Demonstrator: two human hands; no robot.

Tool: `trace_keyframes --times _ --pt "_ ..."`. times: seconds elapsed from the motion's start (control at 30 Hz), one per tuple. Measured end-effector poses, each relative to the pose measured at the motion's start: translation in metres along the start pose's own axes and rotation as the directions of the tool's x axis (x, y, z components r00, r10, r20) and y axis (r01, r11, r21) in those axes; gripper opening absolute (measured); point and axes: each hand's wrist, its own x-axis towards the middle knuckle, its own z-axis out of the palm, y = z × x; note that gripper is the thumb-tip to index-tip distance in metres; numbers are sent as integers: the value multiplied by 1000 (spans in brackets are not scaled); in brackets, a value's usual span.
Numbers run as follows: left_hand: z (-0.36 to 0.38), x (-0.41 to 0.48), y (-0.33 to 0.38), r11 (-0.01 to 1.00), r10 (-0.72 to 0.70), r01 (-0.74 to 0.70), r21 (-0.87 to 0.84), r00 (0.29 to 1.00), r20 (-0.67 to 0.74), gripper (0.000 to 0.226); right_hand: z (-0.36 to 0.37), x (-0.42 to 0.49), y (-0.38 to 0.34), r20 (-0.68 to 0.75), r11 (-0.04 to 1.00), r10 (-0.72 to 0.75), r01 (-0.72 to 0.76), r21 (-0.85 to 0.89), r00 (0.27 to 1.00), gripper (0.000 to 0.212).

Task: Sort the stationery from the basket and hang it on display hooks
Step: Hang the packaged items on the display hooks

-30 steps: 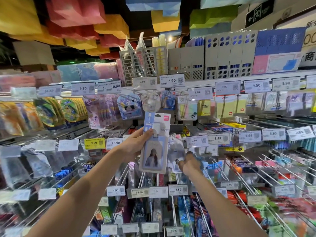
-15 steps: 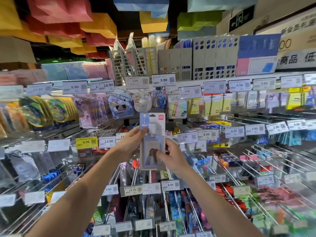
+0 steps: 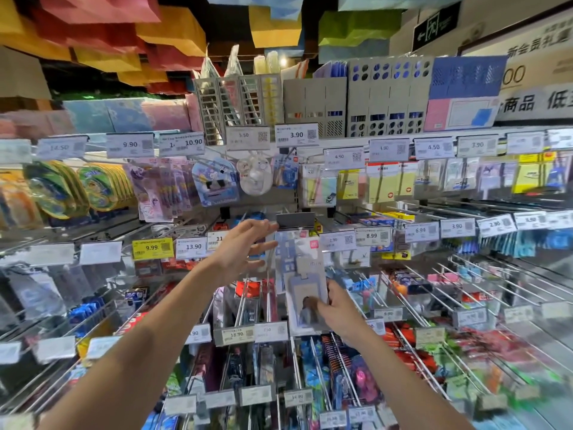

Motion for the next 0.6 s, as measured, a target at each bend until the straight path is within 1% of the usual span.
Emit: trace_keyframes --times 0.1,0.2,0.23,0.37,0.5,0.6 --pt "0 -3 3 1000 6 -5 23 1000 -14 43 4 12 -7 -2 1000 7 -7 9 1000 29" --pt "-1 -1 1 997 42 -41 71 999 -10 29 7 22 -14 16 1000 15 -15 -2 1000 30" --pt "-1 -1 0 995 51 -49 88 999 -12 30 8 25 -15 23 1000 25 -25 11 999 31" --pt "-6 0 -2 990 57 -58 129 998 13 50 11 34 -12 40 997 43 -45 61 998 31" --pt "-7 -1 -2 988 68 -74 137 997 45 61 11 39 2 53 1000 9 -11 30 999 30" --pt "-6 -1 -2 988 75 -79 131 997 38 66 11 41 7 64 999 -30 29 16 998 29"
